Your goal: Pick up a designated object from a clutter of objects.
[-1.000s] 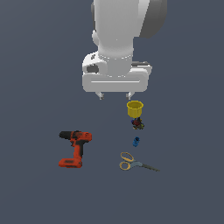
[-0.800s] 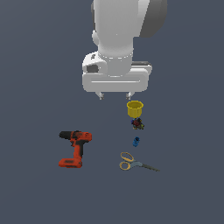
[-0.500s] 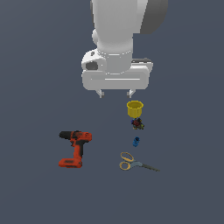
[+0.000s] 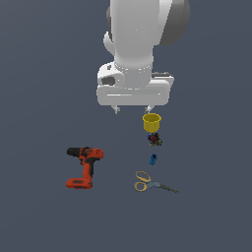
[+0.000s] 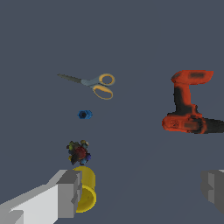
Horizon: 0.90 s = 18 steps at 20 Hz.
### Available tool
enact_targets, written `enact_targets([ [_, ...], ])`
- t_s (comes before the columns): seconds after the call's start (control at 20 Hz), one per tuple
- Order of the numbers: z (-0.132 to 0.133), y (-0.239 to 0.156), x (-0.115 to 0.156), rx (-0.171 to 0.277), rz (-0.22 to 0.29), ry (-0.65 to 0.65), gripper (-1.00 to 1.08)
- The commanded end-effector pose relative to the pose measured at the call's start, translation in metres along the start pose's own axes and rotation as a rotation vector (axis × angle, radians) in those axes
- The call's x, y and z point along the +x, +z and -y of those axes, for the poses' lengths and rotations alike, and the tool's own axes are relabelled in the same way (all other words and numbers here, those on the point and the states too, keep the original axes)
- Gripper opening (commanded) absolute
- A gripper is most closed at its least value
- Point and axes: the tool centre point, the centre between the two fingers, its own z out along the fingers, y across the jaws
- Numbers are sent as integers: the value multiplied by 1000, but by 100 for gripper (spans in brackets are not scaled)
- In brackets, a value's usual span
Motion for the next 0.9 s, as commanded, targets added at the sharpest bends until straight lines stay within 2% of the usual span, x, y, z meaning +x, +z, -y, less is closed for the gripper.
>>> enact_targets([
  [0.0,6,12,0,-5,2,-11,100],
  [0.45,43,84,-9,-28,6,-80,100],
  [0.85,87,164,-37,-36,10,-172,100],
])
